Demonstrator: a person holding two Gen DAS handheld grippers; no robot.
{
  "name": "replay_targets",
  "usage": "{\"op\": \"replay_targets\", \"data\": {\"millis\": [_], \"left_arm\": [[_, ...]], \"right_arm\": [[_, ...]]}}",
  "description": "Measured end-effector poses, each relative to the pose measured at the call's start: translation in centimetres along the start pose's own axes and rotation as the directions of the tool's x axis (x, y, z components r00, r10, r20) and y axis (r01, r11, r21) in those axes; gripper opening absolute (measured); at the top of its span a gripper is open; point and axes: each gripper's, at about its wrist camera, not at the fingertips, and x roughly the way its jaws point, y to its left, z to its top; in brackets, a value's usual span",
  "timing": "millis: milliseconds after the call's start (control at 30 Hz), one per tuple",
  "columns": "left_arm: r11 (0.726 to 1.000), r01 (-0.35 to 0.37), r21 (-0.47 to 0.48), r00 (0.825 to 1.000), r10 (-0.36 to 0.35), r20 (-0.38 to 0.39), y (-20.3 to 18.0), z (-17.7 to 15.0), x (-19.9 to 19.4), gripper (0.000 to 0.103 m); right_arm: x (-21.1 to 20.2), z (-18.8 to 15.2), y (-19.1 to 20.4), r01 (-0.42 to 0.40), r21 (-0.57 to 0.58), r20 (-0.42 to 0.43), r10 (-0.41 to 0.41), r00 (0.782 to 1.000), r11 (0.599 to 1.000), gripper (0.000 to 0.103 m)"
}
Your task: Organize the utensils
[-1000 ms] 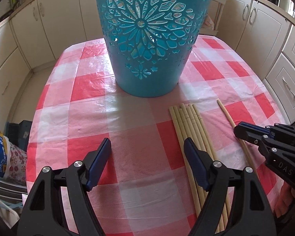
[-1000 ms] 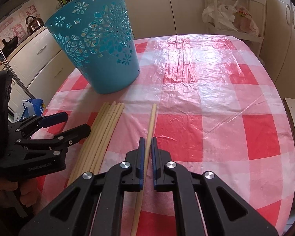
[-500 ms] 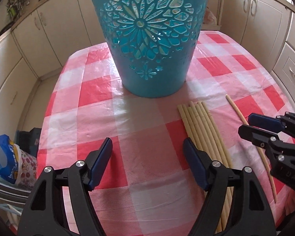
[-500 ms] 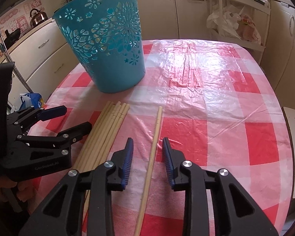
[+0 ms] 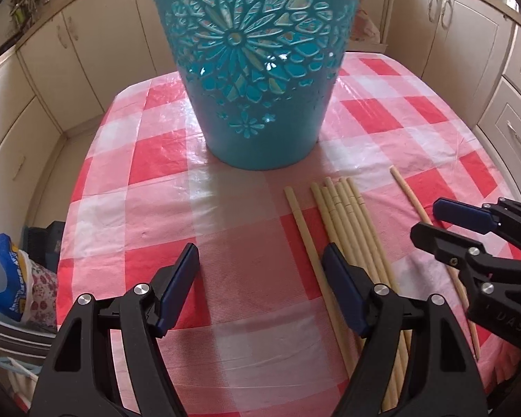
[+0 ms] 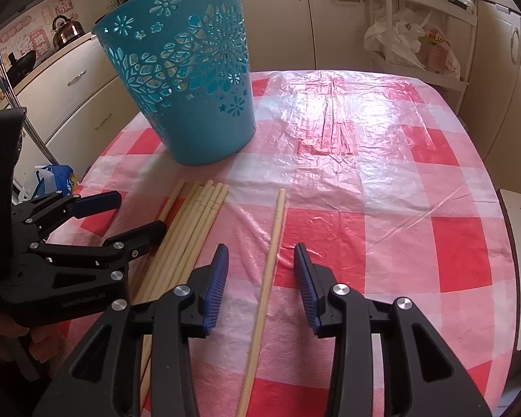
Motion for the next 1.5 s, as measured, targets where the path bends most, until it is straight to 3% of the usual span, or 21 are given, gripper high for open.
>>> {"op": "replay_targets", "data": {"millis": [167,267,467,533,600,667,833,1233,1500], "left_arm": [[1.0,-0.004,0.004,1.0,0.004,0.002,0.1,0.2,-0.1,0.069],[1.0,0.015,0.013,1.0,-0.015,0.009,-0.1,0.3,-0.1,0.058],[0.997,0.062,0.055,0.998,-0.064,0.025,-0.7,0.7,-0.1,0.027],[0.99,0.099,0.103,0.995,-0.102,0.02,-1.0,0.8,-0.1,0.016],[0.973,0.151,0.174,0.988,-0.154,0.004,-1.5,0.8,-0.2,0.013],[0.952,0.215,0.217,0.976,-0.213,-0.036,-1.3,1.0,-0.2,0.009],[0.933,0.31,0.181,0.95,-0.297,-0.094,0.4,1.4,-0.1,0.005],[0.945,0.16,0.285,0.987,-0.151,-0.052,-1.5,0.9,-0.6,0.005],[0.959,0.087,0.268,0.996,-0.091,0.004,-0.5,0.9,-1.4,0.005]], "right_arm": [[0.0,0.0,0.1,0.012,-0.011,0.001,-0.012,1.0,1.0,0.039],[0.2,0.1,0.3,0.025,-0.019,0.003,-0.025,1.0,1.0,0.039],[0.7,0.6,0.8,0.063,-0.045,0.0,-0.063,0.998,0.997,0.039],[0.9,0.7,1.3,0.1,-0.088,-0.009,-0.101,0.995,0.991,0.029],[0.9,0.7,1.8,0.097,-0.122,-0.028,-0.101,0.994,0.988,0.011],[0.9,0.6,1.9,0.086,-0.133,-0.043,-0.092,0.995,0.987,0.008],[0.7,0.8,0.8,0.02,-0.08,-0.075,-0.026,0.997,0.997,0.007],[0.9,0.8,2.0,0.069,-0.137,-0.068,-0.079,0.995,0.988,0.007],[0.7,0.8,0.1,-0.031,-0.01,-0.072,0.031,0.997,0.999,0.006]]}}
